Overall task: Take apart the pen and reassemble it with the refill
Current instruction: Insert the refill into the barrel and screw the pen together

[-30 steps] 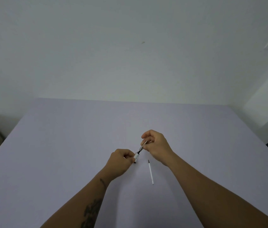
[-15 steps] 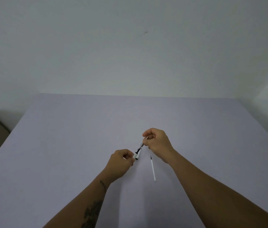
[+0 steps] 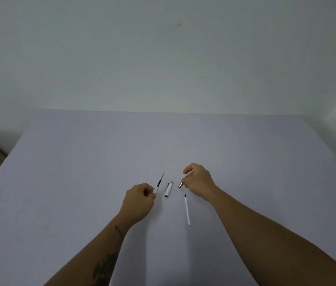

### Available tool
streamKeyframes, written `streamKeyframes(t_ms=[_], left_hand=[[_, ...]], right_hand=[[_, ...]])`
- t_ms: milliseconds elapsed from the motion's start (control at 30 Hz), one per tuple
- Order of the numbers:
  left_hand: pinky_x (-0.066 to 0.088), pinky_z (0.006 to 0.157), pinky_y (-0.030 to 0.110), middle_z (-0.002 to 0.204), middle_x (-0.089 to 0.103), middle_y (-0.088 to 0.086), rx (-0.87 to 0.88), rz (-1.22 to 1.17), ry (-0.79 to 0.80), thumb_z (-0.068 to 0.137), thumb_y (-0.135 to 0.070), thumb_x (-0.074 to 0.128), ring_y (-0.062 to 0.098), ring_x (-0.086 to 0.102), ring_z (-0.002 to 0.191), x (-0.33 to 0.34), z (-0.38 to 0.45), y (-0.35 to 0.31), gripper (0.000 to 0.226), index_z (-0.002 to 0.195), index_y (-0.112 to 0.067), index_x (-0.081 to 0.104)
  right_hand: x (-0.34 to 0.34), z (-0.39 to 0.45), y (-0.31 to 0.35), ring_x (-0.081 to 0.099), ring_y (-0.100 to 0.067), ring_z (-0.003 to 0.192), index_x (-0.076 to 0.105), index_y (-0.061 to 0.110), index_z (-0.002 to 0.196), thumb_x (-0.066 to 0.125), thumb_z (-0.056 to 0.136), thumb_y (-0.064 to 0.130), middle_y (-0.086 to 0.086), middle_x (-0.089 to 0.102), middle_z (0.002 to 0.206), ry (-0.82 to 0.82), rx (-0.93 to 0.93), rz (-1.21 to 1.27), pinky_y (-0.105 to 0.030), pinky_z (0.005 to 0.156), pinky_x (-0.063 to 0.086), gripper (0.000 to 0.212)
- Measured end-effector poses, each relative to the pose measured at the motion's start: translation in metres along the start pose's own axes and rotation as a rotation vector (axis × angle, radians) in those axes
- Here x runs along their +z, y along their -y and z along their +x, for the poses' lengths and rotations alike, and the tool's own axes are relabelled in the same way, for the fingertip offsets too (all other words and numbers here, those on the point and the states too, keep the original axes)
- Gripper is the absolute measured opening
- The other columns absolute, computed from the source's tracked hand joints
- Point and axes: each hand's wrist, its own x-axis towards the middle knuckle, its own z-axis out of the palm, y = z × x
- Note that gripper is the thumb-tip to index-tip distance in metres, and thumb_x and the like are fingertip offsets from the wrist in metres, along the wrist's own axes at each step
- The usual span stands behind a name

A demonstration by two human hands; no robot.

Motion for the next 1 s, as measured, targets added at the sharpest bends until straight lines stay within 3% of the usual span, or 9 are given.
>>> streamKeyframes(t_ms=[100, 267, 367, 567, 733, 800, 900, 1000], left_hand=[[0.057, 0.066, 0.038, 0.079, 0.071, 0.009, -0.042, -0.001, 0.003, 0.087, -0.018, 0.059, 0.026, 0.07, 0.077, 0.004, -0.001, 0.004, 0.012, 0.076, -0.018, 0.063], [0.049, 0.059, 0.023, 0.075, 0.071, 0.004, -0.078, 0.045, 0.019, 0.087, -0.018, 0.06, 0.024, 0.068, 0.075, 0.013, -0.003, 0.011, 0.014, 0.074, -0.022, 0.063], [0.051, 0.063, 0.026, 0.076, 0.071, 0.004, -0.108, 0.05, 0.019, 0.087, -0.018, 0.06, 0.024, 0.068, 0.075, 0.019, -0.005, 0.016, 0.012, 0.076, -0.021, 0.064], [0.052, 0.067, 0.029, 0.079, 0.071, 0.004, -0.147, 0.037, 0.025, 0.087, -0.018, 0.059, 0.024, 0.067, 0.077, 0.025, -0.011, 0.021, 0.01, 0.08, -0.02, 0.066], [0.048, 0.061, 0.023, 0.077, 0.072, 0.004, -0.126, 0.022, 0.013, 0.086, -0.018, 0.061, 0.023, 0.066, 0.076, 0.028, -0.012, 0.012, 0.009, 0.08, -0.019, 0.066], [0.047, 0.06, 0.023, 0.075, 0.072, 0.004, -0.101, 0.014, 0.003, 0.084, -0.016, 0.062, 0.023, 0.066, 0.074, 0.03, -0.012, 0.006, 0.009, 0.077, -0.019, 0.066], [0.047, 0.059, 0.024, 0.071, 0.07, 0.0, -0.056, 0.018, -0.002, 0.084, -0.016, 0.064, 0.019, 0.063, 0.066, 0.034, -0.011, -0.001, 0.01, 0.074, -0.02, 0.066], [0.043, 0.055, 0.021, 0.069, 0.067, -0.004, -0.018, 0.032, 0.008, 0.084, -0.017, 0.067, 0.011, 0.056, 0.059, 0.038, -0.011, -0.006, 0.01, 0.075, -0.021, 0.066]], right_hand=[[0.012, 0.013, -0.017, 0.065, -0.026, 0.093, 0.063, 0.017, 0.101, 0.063, 0.081, 0.008, -0.01, 0.067, 0.107, 0.048, 0.003, -0.148, -0.034, 0.08, 0.055, 0.022], [0.033, 0.034, -0.027, 0.059, -0.023, 0.087, 0.061, 0.02, 0.103, 0.063, 0.079, 0.012, -0.007, 0.063, 0.107, 0.106, -0.025, -0.265, -0.027, 0.071, 0.046, 0.025], [0.042, 0.042, -0.03, 0.055, -0.022, 0.079, 0.059, 0.02, 0.099, 0.061, 0.08, 0.014, -0.008, 0.061, 0.104, 0.107, -0.052, -0.306, -0.027, 0.068, 0.042, 0.02], [0.045, 0.045, -0.028, 0.058, -0.024, 0.084, 0.062, 0.017, 0.097, 0.06, 0.082, 0.017, -0.004, 0.059, 0.098, 0.106, -0.025, -0.289, -0.03, 0.072, 0.048, 0.015], [0.032, 0.03, -0.022, 0.062, -0.021, 0.077, 0.073, 0.007, 0.089, 0.056, 0.08, 0.007, 0.0, 0.066, 0.079, 0.046, 0.07, -0.043, -0.034, 0.073, 0.055, 0.019], [0.031, 0.017, -0.017, 0.059, -0.022, 0.065, 0.073, 0.001, 0.082, 0.059, 0.078, 0.003, -0.008, 0.066, 0.072, 0.12, 0.178, 0.157, -0.033, 0.062, 0.051, 0.014], [0.034, -0.004, -0.015, 0.056, -0.017, 0.057, 0.073, 0.004, 0.084, 0.065, 0.08, 0.001, -0.01, 0.063, 0.07, 0.311, 0.295, 0.388, -0.027, 0.053, 0.041, 0.01], [0.037, -0.017, -0.018, 0.057, -0.013, 0.055, 0.073, 0.006, 0.083, 0.067, 0.085, 0.006, -0.006, 0.064, 0.067, 0.298, 0.296, 0.486, -0.024, 0.052, 0.042, 0.006]])
